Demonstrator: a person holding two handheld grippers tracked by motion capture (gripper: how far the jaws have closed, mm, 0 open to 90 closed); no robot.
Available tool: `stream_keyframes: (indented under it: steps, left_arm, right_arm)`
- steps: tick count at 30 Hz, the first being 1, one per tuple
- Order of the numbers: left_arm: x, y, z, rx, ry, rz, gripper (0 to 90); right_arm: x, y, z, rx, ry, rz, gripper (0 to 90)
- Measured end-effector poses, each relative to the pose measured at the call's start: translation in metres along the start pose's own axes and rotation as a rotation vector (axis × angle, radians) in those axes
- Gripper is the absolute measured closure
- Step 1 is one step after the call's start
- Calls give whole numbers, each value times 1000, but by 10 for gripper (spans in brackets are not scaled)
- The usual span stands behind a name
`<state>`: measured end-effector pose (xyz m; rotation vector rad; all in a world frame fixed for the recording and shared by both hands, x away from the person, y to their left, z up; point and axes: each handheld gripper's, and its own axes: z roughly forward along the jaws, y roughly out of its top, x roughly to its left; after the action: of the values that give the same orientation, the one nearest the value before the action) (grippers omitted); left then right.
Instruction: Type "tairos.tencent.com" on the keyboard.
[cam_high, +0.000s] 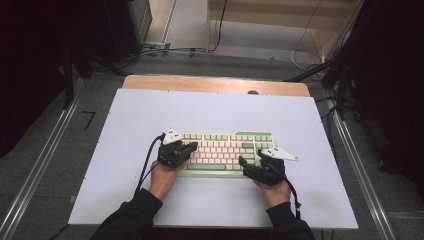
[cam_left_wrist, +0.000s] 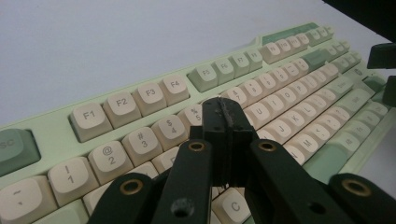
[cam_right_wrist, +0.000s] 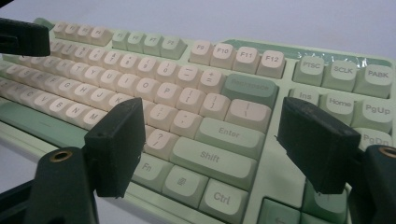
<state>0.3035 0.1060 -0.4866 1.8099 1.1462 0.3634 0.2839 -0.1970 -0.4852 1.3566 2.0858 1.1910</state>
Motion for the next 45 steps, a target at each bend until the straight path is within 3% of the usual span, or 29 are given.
stream_keyframes:
  steps: [22, 45]
  left_arm:
    - [-9, 3, 17, 43, 1, 32, 900]
    - [-13, 3, 22, 104, 17, 45, 900]
  right_arm:
    - [-3, -3, -3, 2, -14, 9, 221]
    - [-1, -2, -1, 9, -13, 8, 235]
